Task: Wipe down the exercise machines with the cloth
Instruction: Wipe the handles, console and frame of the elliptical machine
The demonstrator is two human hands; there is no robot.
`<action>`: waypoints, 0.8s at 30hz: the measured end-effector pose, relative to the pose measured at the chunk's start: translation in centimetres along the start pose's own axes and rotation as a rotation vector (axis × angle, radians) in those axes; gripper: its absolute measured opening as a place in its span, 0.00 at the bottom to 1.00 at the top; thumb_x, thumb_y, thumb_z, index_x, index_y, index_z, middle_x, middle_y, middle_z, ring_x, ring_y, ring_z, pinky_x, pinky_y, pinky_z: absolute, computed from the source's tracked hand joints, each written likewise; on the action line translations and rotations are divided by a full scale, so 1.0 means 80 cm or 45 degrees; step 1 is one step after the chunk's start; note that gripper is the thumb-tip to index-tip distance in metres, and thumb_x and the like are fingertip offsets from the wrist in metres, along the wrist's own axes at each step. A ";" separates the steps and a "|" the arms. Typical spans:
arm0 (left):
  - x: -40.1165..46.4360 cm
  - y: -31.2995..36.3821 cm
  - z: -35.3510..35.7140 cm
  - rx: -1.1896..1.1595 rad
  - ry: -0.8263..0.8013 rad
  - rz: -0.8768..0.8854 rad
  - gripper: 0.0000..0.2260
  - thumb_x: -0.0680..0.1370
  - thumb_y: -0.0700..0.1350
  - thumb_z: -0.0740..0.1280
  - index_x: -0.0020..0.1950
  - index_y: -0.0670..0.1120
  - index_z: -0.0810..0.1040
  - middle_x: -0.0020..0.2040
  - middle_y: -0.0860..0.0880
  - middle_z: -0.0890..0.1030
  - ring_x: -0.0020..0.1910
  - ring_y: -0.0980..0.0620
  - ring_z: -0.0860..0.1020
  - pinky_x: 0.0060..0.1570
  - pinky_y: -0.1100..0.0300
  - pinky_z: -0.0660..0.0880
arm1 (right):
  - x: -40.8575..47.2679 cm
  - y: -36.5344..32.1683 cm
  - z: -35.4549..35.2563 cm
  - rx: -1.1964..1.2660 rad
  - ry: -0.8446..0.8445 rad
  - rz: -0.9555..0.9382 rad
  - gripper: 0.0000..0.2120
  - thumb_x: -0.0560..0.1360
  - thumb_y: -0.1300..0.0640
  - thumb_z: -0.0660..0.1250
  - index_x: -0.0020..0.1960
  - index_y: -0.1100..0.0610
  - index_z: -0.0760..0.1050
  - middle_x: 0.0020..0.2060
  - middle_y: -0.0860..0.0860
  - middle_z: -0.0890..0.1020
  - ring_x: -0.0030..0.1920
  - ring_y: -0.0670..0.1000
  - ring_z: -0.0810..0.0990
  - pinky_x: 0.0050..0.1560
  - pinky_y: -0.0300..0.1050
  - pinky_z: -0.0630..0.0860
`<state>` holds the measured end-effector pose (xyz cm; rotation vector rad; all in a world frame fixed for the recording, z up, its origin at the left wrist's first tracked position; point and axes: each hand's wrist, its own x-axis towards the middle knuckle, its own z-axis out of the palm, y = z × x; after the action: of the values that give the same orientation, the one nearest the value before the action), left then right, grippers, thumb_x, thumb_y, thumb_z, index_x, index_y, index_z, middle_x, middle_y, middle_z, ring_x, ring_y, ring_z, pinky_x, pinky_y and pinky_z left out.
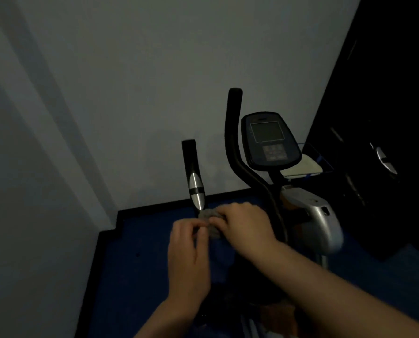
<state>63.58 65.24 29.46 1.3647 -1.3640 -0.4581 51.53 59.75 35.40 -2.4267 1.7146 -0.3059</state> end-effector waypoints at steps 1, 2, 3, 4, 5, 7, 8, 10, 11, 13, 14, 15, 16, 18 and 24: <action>0.019 -0.012 -0.014 -0.004 0.008 0.012 0.09 0.78 0.55 0.55 0.50 0.56 0.73 0.49 0.62 0.71 0.51 0.58 0.73 0.49 0.57 0.73 | -0.001 -0.013 0.003 -0.053 0.018 0.042 0.14 0.80 0.43 0.57 0.53 0.49 0.78 0.48 0.50 0.82 0.50 0.52 0.79 0.37 0.44 0.65; 0.038 -0.024 -0.028 0.008 -0.001 0.045 0.10 0.78 0.54 0.55 0.53 0.54 0.74 0.51 0.62 0.72 0.53 0.58 0.73 0.53 0.54 0.73 | -0.002 -0.019 0.003 -0.076 0.025 0.092 0.15 0.80 0.42 0.56 0.52 0.49 0.77 0.48 0.49 0.82 0.49 0.51 0.79 0.37 0.44 0.63; 0.058 -0.034 -0.041 0.026 -0.030 0.095 0.12 0.79 0.53 0.55 0.56 0.52 0.74 0.54 0.59 0.73 0.56 0.57 0.73 0.57 0.53 0.73 | -0.007 -0.021 0.003 -0.052 0.027 0.154 0.15 0.80 0.42 0.56 0.52 0.48 0.77 0.47 0.48 0.82 0.48 0.50 0.79 0.36 0.43 0.63; 0.077 -0.042 -0.051 0.039 -0.081 0.150 0.14 0.79 0.52 0.54 0.59 0.51 0.75 0.58 0.57 0.74 0.59 0.57 0.72 0.61 0.53 0.71 | -0.012 -0.021 0.004 0.004 0.030 0.223 0.14 0.80 0.41 0.57 0.53 0.47 0.77 0.47 0.46 0.82 0.48 0.48 0.79 0.37 0.43 0.65; 0.094 -0.048 -0.061 0.044 -0.143 0.203 0.16 0.80 0.52 0.54 0.62 0.50 0.74 0.61 0.55 0.74 0.63 0.58 0.71 0.64 0.53 0.69 | -0.017 -0.024 0.005 0.067 0.044 0.302 0.14 0.79 0.41 0.58 0.55 0.45 0.78 0.48 0.45 0.82 0.48 0.46 0.79 0.38 0.43 0.69; 0.124 -0.056 -0.070 0.052 -0.269 0.295 0.18 0.81 0.52 0.52 0.68 0.51 0.72 0.69 0.55 0.70 0.68 0.59 0.67 0.68 0.55 0.64 | -0.014 -0.042 0.010 0.189 0.113 0.450 0.14 0.78 0.40 0.59 0.56 0.44 0.78 0.48 0.43 0.83 0.47 0.45 0.79 0.43 0.43 0.75; 0.137 -0.059 -0.071 0.059 -0.333 0.336 0.19 0.81 0.53 0.52 0.70 0.51 0.70 0.72 0.55 0.68 0.70 0.59 0.65 0.70 0.56 0.62 | -0.005 -0.054 0.015 0.235 0.168 0.514 0.14 0.79 0.40 0.59 0.56 0.44 0.78 0.47 0.43 0.83 0.46 0.45 0.80 0.43 0.43 0.76; 0.160 -0.061 -0.069 0.060 -0.451 0.403 0.21 0.81 0.53 0.51 0.74 0.53 0.63 0.76 0.56 0.61 0.73 0.61 0.59 0.72 0.61 0.56 | 0.013 -0.074 0.026 0.255 0.265 0.635 0.17 0.79 0.39 0.57 0.58 0.46 0.77 0.47 0.46 0.83 0.46 0.47 0.80 0.42 0.44 0.76; 0.170 -0.060 -0.066 0.055 -0.503 0.443 0.22 0.82 0.53 0.50 0.76 0.54 0.60 0.77 0.56 0.58 0.74 0.62 0.57 0.73 0.65 0.53 | 0.017 -0.081 0.029 0.249 0.293 0.666 0.18 0.79 0.39 0.56 0.60 0.47 0.76 0.48 0.46 0.83 0.46 0.48 0.80 0.42 0.44 0.76; 0.193 -0.056 -0.059 0.069 -0.586 0.553 0.22 0.82 0.52 0.50 0.77 0.54 0.55 0.78 0.56 0.55 0.76 0.61 0.54 0.73 0.68 0.49 | 0.013 -0.090 0.032 0.235 0.299 0.681 0.20 0.80 0.39 0.55 0.67 0.46 0.71 0.52 0.45 0.82 0.49 0.47 0.80 0.44 0.42 0.75; 0.202 -0.054 -0.056 0.079 -0.613 0.597 0.22 0.83 0.51 0.50 0.77 0.53 0.54 0.78 0.55 0.54 0.76 0.61 0.53 0.73 0.68 0.48 | 0.008 -0.094 0.034 0.227 0.280 0.689 0.22 0.80 0.39 0.55 0.71 0.45 0.67 0.55 0.45 0.82 0.51 0.46 0.80 0.46 0.41 0.74; 0.211 -0.053 -0.055 0.081 -0.631 0.614 0.22 0.83 0.50 0.51 0.77 0.53 0.54 0.78 0.55 0.54 0.76 0.62 0.53 0.72 0.70 0.48 | 0.004 -0.098 0.033 0.221 0.276 0.697 0.23 0.80 0.40 0.55 0.73 0.46 0.64 0.57 0.45 0.81 0.53 0.46 0.80 0.47 0.41 0.74; 0.218 -0.053 -0.054 0.070 -0.649 0.603 0.22 0.83 0.49 0.51 0.77 0.53 0.54 0.78 0.55 0.54 0.75 0.64 0.53 0.72 0.71 0.48 | 0.007 -0.099 0.032 0.230 0.297 0.697 0.23 0.80 0.40 0.56 0.73 0.46 0.65 0.57 0.45 0.81 0.54 0.46 0.80 0.49 0.41 0.75; 0.228 -0.053 -0.055 0.041 -0.687 0.569 0.22 0.82 0.48 0.52 0.77 0.52 0.56 0.77 0.56 0.57 0.73 0.66 0.55 0.70 0.74 0.48 | 0.037 -0.099 0.028 0.324 0.412 0.684 0.20 0.80 0.42 0.57 0.69 0.48 0.70 0.54 0.47 0.82 0.51 0.48 0.80 0.48 0.44 0.76; 0.249 -0.056 -0.071 -0.087 -0.831 0.498 0.19 0.83 0.45 0.54 0.74 0.53 0.61 0.75 0.58 0.62 0.71 0.69 0.59 0.71 0.72 0.53 | 0.099 -0.106 0.032 0.489 0.603 0.584 0.21 0.81 0.46 0.58 0.73 0.49 0.67 0.52 0.50 0.82 0.48 0.49 0.80 0.46 0.47 0.77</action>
<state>75.67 48.96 35.61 0.8797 -2.0724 -0.7086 62.48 55.13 35.59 -1.7172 2.0855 -1.0905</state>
